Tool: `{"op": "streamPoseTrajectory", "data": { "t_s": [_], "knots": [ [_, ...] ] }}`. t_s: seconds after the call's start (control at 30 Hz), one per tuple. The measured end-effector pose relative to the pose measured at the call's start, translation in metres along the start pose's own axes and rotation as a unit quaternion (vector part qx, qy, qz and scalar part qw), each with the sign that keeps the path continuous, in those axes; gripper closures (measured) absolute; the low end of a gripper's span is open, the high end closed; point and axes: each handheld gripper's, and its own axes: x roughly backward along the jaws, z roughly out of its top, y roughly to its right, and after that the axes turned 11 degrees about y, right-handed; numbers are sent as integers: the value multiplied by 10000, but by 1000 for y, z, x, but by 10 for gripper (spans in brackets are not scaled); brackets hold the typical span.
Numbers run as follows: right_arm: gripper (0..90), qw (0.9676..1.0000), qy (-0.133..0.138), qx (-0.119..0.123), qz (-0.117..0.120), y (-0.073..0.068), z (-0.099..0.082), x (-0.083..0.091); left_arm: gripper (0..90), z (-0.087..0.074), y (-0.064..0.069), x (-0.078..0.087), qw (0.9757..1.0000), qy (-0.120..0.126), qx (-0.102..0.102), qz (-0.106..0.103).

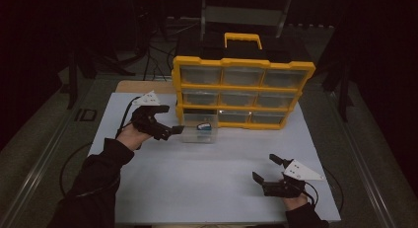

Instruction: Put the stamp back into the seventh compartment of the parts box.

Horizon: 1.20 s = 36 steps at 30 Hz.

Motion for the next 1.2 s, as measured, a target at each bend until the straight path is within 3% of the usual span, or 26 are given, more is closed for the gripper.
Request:
{"op": "streamPoseTrajectory", "data": {
  "t_s": [0.3, 0.57, 0.8, 1.03, 1.2],
  "knots": [
    [88, 10000, -14, -7, -1, 0, 0, 0, 4, -15, 2, 26, 9997, 121, -67, 206],
    [88, 10000, -28, -2, -8, 0, -1, -1, 4, -32, 5, 49, 9991, 314, 12, 267],
    [88, 10000, -35, -4, -6, 0, -1, -1, 3, -53, 6, 65, 9986, 293, 74, 429],
    [88, 10000, -71, -28, -3, -1, -2, -2, 3, -78, 11, 80, 9984, 356, 167, 419],
    [88, 10000, -76, 4, 8, -1, -2, -3, 4, -93, 14, 89, 9976, 342, 226, 566]
  ]
}}
